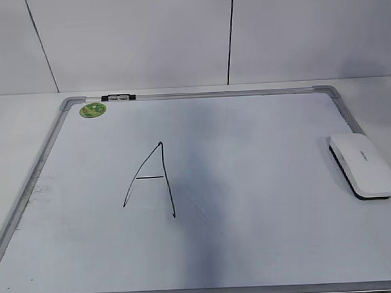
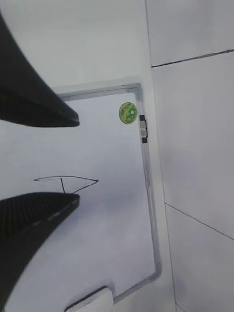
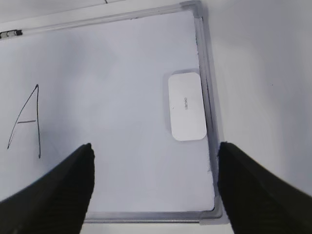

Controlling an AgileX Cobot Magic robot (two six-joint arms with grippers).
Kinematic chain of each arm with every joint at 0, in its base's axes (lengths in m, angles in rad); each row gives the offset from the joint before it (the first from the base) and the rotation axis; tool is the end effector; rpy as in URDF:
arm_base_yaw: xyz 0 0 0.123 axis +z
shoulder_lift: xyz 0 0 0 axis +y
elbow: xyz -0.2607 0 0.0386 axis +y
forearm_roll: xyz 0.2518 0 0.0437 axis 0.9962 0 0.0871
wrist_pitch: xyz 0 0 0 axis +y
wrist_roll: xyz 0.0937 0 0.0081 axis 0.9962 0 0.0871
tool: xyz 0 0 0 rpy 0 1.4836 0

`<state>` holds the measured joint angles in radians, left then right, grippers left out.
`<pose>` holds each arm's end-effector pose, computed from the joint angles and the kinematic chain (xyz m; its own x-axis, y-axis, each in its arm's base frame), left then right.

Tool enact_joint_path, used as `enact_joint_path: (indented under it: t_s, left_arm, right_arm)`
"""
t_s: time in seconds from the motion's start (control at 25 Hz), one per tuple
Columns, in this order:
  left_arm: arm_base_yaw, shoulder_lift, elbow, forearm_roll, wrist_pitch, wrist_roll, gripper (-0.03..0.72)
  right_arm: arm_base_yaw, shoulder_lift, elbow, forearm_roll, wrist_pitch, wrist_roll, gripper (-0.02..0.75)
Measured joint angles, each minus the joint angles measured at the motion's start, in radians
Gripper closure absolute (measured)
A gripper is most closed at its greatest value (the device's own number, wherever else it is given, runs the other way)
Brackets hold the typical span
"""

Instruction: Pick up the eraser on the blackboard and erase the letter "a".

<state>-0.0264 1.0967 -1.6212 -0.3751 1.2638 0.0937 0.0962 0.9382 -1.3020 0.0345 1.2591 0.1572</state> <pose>0.1816 -0.0377 0.4844 -0.5969 -0.0074 -0.8023 0.2920 0.9294 -0.2259 0.1606 0.0186 0.4185 -0.7292 0.0973 -0.6773 0.0032 0.9903 0.1388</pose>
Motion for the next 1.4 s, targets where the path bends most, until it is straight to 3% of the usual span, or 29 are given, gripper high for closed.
enact_joint_path:
  t_s: [0.2, 0.84, 1.4]
  left_arm:
    - [-0.023, -0.171, 0.085, -0.004, 0.005, 0.0, 0.355]
    - [-0.147, -0.665, 0.535, 0.042, 0.016, 0.0, 0.355]
    - [-0.152, -1.038, 0.904, 0.152, 0.018, 0.0, 0.379]
  right_arm:
    - [0.062, -0.159, 0.114, 0.002, 0.004, 0.001, 0.143]
    - [0.083, -0.649, 0.429, 0.016, 0.013, -0.007, 0.144]
    - [0.085, -0.941, 0.678, -0.024, 0.015, -0.096, 0.144]
